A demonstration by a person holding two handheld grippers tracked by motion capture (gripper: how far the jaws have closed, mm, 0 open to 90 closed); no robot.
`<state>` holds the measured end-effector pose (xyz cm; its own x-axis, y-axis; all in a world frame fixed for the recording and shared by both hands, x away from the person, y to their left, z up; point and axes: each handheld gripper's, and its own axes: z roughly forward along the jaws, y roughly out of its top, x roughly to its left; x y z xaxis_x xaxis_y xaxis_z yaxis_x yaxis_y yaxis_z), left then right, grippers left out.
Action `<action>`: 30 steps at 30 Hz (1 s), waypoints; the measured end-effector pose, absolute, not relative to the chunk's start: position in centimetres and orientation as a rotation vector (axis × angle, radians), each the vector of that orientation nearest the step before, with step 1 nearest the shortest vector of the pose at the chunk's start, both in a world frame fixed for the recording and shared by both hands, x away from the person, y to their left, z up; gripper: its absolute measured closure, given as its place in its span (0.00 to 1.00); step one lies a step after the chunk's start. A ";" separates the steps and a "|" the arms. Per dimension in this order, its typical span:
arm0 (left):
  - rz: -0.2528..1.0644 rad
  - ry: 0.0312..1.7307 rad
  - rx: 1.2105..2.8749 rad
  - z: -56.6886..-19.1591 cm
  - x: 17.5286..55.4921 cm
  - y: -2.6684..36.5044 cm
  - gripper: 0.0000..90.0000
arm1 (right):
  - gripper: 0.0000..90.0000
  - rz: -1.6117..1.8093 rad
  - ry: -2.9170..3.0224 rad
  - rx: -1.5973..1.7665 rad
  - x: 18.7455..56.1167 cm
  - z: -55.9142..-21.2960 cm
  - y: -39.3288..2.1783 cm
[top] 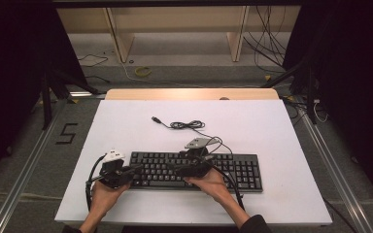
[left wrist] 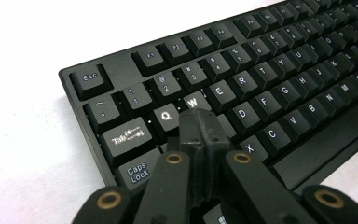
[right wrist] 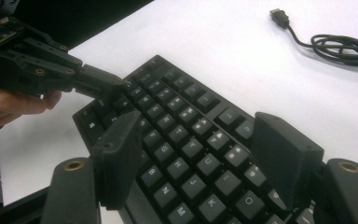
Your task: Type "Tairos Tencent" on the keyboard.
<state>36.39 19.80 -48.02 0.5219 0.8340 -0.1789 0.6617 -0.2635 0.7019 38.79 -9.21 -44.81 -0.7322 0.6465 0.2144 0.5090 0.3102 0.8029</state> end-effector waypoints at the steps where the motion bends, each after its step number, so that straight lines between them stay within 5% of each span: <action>1: 0.292 1.215 2.011 -48.0 36.4 19.8 1.00 | 0.37 1.397 2.420 1.076 38.8 -44.8 -9.2; 8: 0.294 1.212 1.987 -47.8 36.3 19.9 0.99 | 0.38 1.396 2.422 1.075 38.8 -44.8 -9.2; 20: 0.274 1.124 1.900 -46.7 35.3 19.8 0.69 | 0.45 1.395 2.422 1.070 38.9 -44.8 -9.3; 30: 0.262 1.077 1.842 -46.5 34.7 19.7 0.48 | 0.65 1.379 2.446 1.057 39.0 -45.0 -9.2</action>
